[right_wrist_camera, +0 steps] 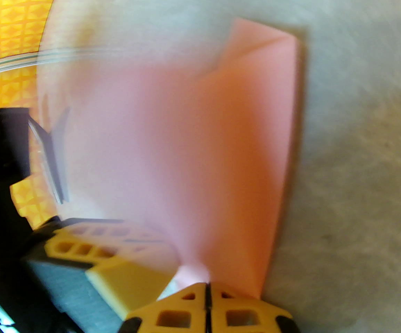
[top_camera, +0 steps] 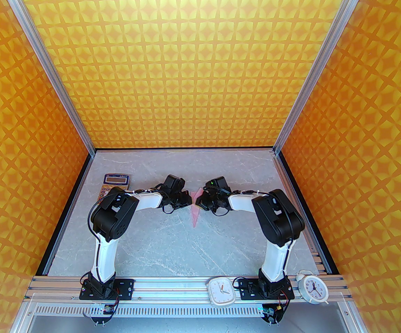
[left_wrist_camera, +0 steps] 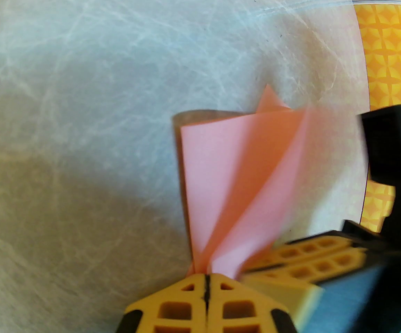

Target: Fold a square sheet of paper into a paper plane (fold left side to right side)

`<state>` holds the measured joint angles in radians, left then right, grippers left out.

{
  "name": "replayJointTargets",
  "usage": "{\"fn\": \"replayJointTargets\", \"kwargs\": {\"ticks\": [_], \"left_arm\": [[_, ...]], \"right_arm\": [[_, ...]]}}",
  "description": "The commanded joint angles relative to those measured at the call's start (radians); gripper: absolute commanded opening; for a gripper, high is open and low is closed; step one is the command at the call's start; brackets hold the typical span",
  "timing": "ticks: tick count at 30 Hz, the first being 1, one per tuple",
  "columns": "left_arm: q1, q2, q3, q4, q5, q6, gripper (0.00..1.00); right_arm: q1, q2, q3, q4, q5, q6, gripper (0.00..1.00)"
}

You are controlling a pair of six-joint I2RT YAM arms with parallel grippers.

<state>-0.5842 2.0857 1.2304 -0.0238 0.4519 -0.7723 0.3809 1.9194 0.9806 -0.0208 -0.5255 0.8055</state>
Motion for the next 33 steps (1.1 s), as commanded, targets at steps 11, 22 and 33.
{"fn": "replayJointTargets", "kwargs": {"ticks": [11,22,33], "left_arm": [[-0.011,0.042,0.008,-0.064,-0.027,0.026,0.0],[-0.011,0.02,0.007,-0.07,-0.026,0.03,0.01],[-0.013,-0.198,-0.095,-0.01,-0.062,-0.026,0.12]], "right_arm": [[-0.007,-0.023,0.064,-0.102,-0.012,-0.068,0.08],[-0.008,0.051,0.032,-0.109,0.004,-0.074,0.06],[-0.008,0.045,0.029,-0.148,0.053,-0.075,0.05]]}}
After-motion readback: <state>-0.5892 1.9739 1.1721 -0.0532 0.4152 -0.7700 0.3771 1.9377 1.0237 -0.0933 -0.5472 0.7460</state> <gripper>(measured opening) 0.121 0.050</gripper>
